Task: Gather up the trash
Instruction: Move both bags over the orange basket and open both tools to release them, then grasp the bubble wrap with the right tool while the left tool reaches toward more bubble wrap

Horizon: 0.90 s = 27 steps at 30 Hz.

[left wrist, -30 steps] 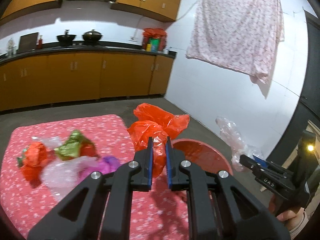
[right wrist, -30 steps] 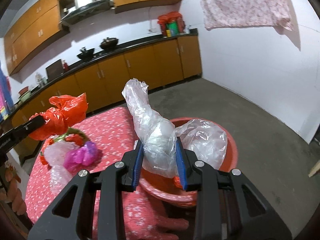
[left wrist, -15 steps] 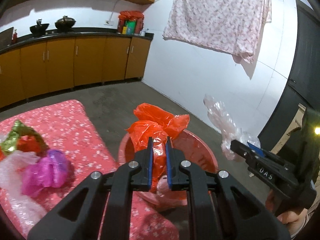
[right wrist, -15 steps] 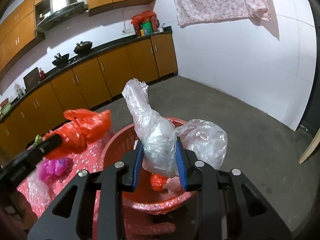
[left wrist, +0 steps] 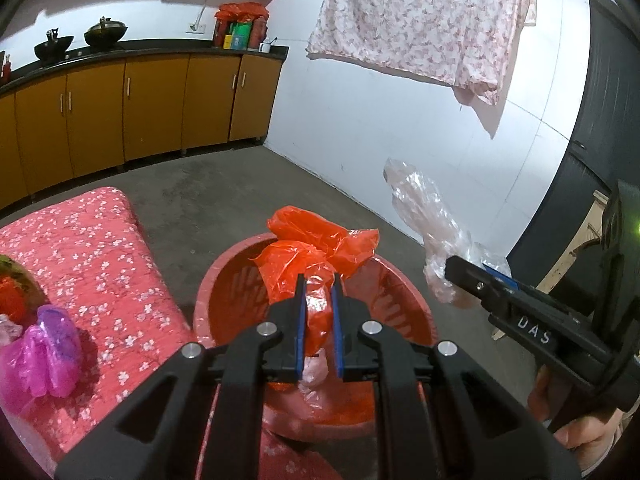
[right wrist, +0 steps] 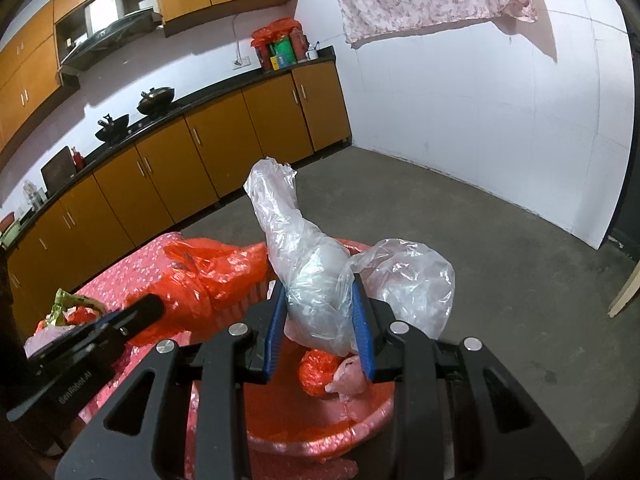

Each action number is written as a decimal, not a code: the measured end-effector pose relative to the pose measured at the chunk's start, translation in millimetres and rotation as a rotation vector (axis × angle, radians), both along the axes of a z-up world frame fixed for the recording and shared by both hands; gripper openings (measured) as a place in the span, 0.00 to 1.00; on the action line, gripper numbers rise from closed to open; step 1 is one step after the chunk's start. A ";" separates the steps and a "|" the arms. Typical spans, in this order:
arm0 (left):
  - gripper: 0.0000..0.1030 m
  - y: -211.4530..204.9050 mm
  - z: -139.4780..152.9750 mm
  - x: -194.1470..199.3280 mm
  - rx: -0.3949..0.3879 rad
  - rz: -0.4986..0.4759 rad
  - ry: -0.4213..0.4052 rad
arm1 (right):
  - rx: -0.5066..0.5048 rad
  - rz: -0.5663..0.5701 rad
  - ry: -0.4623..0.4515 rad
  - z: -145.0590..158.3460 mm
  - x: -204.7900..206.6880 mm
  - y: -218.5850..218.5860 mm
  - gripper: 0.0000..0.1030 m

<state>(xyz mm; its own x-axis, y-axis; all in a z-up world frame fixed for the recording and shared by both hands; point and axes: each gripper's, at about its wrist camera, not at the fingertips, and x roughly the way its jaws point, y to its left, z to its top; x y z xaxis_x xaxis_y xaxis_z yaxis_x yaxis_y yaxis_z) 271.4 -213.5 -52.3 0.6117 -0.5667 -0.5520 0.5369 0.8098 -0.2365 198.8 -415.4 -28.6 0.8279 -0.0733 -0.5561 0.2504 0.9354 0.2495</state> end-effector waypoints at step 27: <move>0.90 91.2 26.7 -52.7 0.043 0.223 -0.065 | -0.016 0.046 -0.070 14.7 -19.8 21.5 0.86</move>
<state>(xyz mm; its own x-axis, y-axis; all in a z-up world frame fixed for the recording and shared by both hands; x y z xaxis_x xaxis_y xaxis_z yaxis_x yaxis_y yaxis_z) 218.6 -122.3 -25.6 0.7540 -0.3902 -0.5284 0.3563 0.9188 -0.1700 179.0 -393.9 -13.8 0.8671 -0.0427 -0.4962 0.1898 0.9495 0.2500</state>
